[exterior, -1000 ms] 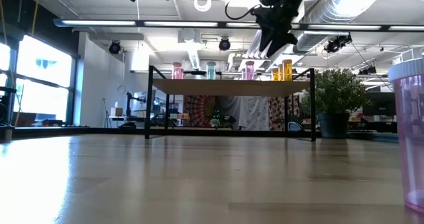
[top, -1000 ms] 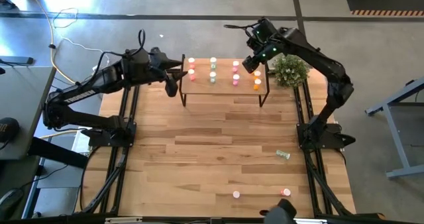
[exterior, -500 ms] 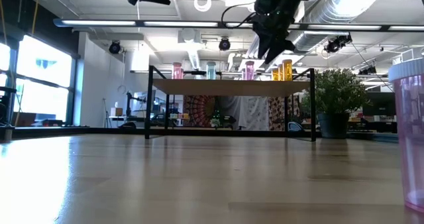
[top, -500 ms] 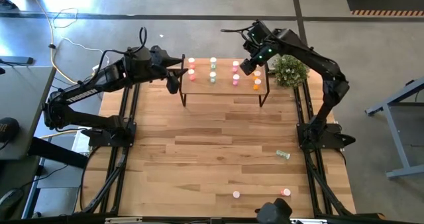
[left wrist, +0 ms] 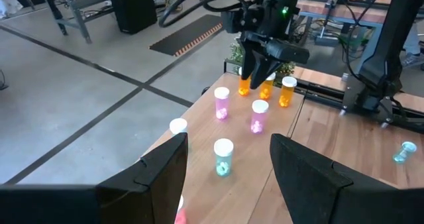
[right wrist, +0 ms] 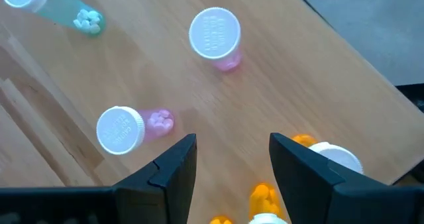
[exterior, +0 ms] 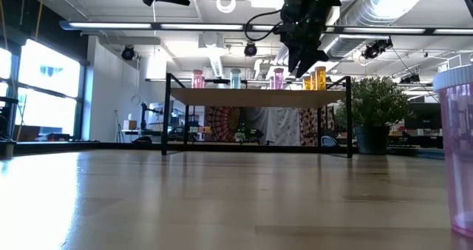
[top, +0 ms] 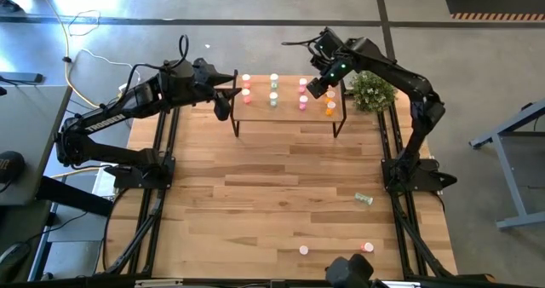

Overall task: Pick and place medicine bottles onto shelf by color
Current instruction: Adjust the yellow pill bottles on the shelf, then put the purple pill bottle on the shelf aligned with the other purple pill bottles

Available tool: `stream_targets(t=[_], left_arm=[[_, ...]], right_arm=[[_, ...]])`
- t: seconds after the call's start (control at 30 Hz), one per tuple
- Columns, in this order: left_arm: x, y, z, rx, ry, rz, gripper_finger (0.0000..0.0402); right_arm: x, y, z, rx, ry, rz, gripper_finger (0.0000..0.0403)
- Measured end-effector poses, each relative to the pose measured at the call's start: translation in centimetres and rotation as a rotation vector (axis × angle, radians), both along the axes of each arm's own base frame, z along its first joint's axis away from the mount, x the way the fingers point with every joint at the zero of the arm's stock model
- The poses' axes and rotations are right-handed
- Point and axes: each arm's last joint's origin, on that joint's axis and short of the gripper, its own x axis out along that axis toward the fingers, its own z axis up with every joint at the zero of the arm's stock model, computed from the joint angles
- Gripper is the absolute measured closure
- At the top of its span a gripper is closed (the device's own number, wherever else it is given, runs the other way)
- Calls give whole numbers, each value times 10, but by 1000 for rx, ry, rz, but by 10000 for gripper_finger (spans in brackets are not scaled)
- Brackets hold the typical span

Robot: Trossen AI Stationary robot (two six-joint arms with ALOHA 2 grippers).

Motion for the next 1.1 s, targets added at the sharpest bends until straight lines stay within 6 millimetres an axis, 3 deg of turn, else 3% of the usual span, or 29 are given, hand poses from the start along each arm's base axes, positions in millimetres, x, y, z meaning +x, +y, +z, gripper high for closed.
stream_targets(t=[0.83, 1.1], left_arm=[[0, 0, 0, 7, 6, -3, 197], [0, 0, 0, 6, 5, -6, 197]], right_arm=[[-4, 1, -1, -21, 70, -46, 222], [-17, 23, 29, -50, -26, -47, 222]])
